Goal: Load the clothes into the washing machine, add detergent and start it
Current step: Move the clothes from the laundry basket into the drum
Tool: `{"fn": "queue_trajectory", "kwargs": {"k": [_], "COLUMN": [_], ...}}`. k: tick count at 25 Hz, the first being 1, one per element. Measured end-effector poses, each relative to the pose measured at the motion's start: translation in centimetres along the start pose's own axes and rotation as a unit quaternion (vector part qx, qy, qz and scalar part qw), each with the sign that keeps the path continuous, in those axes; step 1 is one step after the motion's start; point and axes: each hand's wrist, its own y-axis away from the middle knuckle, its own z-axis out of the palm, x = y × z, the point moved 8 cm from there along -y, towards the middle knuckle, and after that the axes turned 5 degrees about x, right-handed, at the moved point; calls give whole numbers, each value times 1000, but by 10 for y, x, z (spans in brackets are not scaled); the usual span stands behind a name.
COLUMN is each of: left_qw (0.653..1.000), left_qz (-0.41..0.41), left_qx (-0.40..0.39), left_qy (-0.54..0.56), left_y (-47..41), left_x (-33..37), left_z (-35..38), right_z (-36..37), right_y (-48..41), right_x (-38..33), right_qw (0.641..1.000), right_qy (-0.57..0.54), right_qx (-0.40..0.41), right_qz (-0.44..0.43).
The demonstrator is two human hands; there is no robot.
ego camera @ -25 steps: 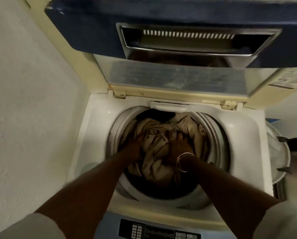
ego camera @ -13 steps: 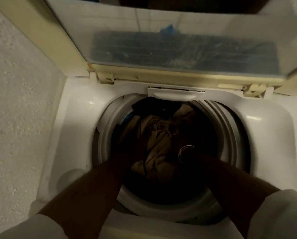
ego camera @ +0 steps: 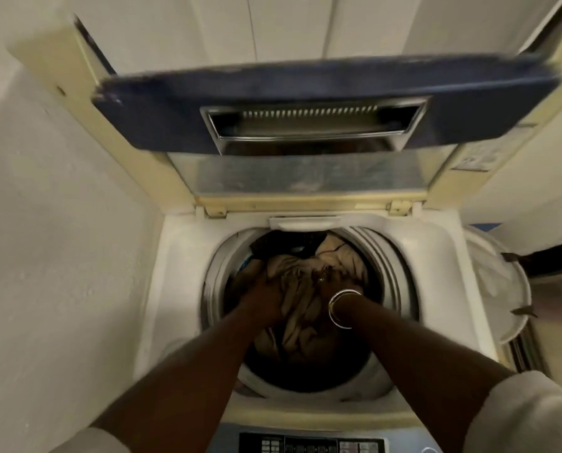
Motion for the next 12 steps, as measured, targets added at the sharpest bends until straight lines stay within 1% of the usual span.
{"fn": "queue_trajectory", "kwargs": {"k": [1,2,4,6,7,11,12], "left_qw": [1000,998,991,990,988,973,966], "left_qz": [15,25,37,40,51,66,82], "left_qx": [24,61,123,137,143,221,241], "left_qy": [-6,-12,-29,-22,-26,-30,-37], "left_y": [13,24,42,58,67,97,110], "left_x": [19,36,59,73,84,117,134], "left_z": [-21,-46,-81,-102,-112,-147,-158], "right_z": [-15,-32,-73,-113,-132,-193,-206], "right_y": [16,30,64,100,119,180,195], "right_x": [-5,-11,-24,-29,-25,-4,7], "right_qw": [999,998,995,989,987,966,959], "right_qy": [-36,-49,-35,-22,-23,-54,-57], "right_qx": [10,23,58,105,126,218,246], "right_qz": [1,-20,-74,-104,-101,-126,-131]}}
